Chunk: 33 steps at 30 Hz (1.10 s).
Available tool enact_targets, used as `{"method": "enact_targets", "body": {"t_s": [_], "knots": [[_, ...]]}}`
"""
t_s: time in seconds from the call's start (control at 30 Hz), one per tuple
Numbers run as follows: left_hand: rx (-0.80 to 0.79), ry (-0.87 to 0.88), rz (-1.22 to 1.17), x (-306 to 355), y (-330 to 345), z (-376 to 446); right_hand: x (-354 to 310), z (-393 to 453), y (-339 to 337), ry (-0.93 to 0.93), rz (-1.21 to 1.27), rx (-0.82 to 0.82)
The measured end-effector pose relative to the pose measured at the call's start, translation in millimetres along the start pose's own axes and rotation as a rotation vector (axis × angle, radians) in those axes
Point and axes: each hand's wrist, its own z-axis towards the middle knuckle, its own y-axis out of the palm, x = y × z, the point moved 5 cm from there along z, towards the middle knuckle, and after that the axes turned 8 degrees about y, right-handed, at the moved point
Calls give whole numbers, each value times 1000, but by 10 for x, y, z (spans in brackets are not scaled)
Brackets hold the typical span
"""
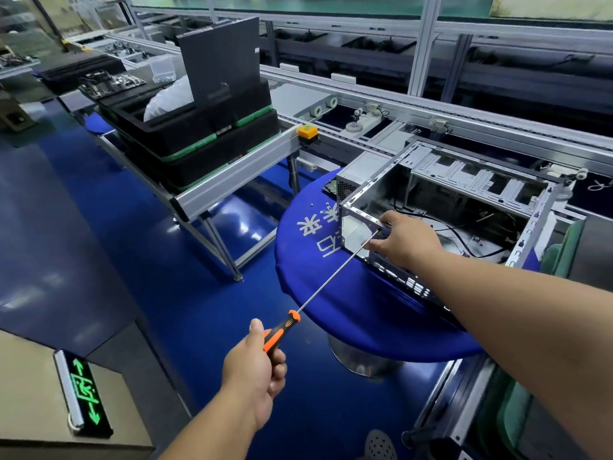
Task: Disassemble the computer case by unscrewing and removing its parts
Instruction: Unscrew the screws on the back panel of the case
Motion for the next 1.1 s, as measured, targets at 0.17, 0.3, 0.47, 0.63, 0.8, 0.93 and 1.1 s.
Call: {"method": "enact_targets", "body": {"t_s": [0.17, 0.3, 0.47, 0.63, 0.8, 0.93, 1.1], "knots": [[-14, 406, 150, 159, 20, -57, 5, 19, 10, 3, -8, 10], [-24, 910, 470, 379, 25, -287, 12, 34, 24, 3, -3, 9], [-84, 1206, 570, 464, 86, -439, 15, 41, 32, 2, -12, 11], [9, 1139, 583, 463, 40, -353, 22, 43, 37, -4, -8, 20], [43, 813, 464, 333, -26, -164, 26, 46, 41, -7, -7, 23], [-7, 256, 112, 114, 6, -19, 23, 50, 41, -10, -16, 17], [-82, -82, -55, -61, 17, -59, 29, 43, 45, -5, -14, 20]]}}
